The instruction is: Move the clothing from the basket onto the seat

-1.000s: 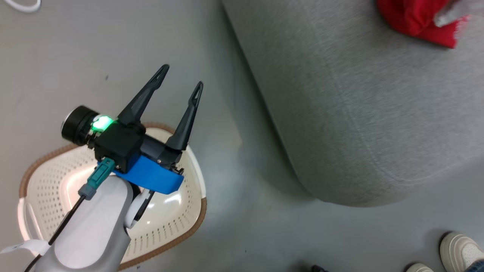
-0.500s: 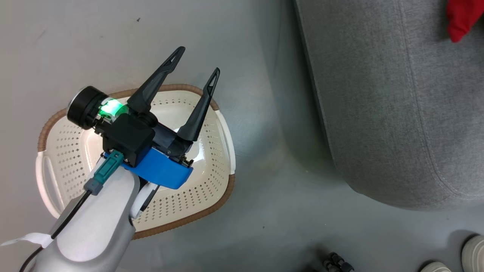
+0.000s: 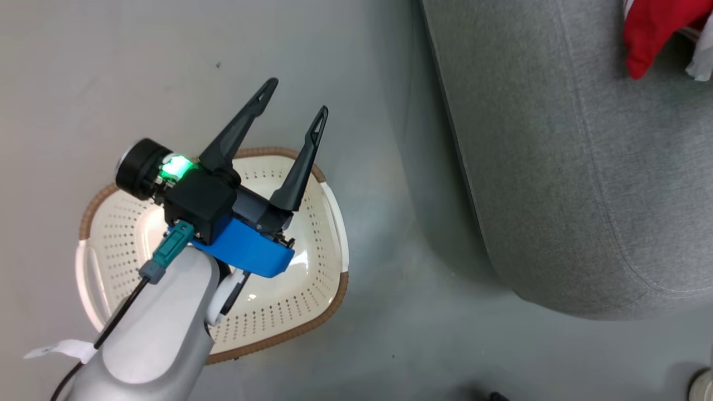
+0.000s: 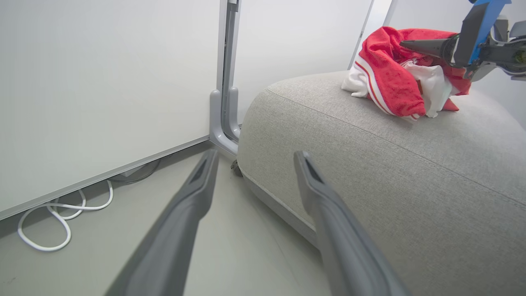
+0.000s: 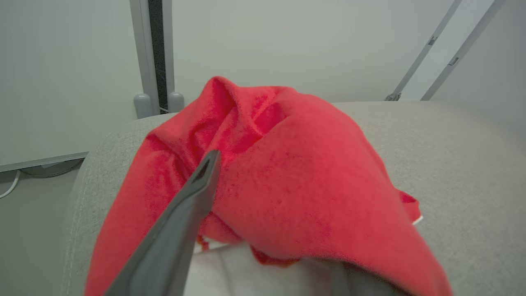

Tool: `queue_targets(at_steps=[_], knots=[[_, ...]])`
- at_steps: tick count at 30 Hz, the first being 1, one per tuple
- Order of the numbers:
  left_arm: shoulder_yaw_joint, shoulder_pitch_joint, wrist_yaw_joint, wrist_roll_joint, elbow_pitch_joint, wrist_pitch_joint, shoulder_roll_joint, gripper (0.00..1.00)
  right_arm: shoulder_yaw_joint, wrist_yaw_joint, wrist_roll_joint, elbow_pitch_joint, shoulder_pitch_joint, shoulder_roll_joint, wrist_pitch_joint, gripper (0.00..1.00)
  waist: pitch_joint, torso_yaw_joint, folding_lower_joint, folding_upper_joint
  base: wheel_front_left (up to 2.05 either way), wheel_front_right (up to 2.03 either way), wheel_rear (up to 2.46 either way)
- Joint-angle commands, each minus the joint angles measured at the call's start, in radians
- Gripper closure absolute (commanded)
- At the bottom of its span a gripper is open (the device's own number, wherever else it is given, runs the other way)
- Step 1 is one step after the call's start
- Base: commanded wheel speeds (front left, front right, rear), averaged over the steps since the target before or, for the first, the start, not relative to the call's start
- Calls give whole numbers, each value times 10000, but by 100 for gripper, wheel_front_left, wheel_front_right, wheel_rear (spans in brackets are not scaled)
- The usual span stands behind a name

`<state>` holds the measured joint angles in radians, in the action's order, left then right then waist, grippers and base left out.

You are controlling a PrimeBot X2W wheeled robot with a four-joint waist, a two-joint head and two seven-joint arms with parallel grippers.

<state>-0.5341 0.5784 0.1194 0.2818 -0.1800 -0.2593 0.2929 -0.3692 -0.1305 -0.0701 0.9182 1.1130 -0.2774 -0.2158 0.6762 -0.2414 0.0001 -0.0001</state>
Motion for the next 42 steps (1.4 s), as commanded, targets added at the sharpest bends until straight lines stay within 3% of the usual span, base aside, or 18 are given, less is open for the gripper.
queue_targets(at_steps=[1,14,19,31,42], knots=[[26,-112,-42,26,-30,-57,-38,0,60,-4,-39,43,-260,104,-47,0,-335,53,-1,1,0,0,0],[1141,-1893,-9,405,-660,-72,-865,0,1411,-5,495,-478,-2752,737,-79,0,-3382,552,-1,1,0,0,0],[1629,-2603,25,510,-1132,-71,-1183,0,1825,-4,888,-1686,-4261,940,15,0,-4403,1017,-1,1,0,0,0],[2597,-3459,75,458,-2042,-63,-1670,0,1437,-5,657,-6038,-8294,2210,606,0,-5831,2345,-1,1,0,0,0],[3422,-4164,114,444,-2570,-63,-1610,0,2208,-5,1261,-7181,-10652,2268,825,0,-6831,3195,-1,1,0,0,0]])
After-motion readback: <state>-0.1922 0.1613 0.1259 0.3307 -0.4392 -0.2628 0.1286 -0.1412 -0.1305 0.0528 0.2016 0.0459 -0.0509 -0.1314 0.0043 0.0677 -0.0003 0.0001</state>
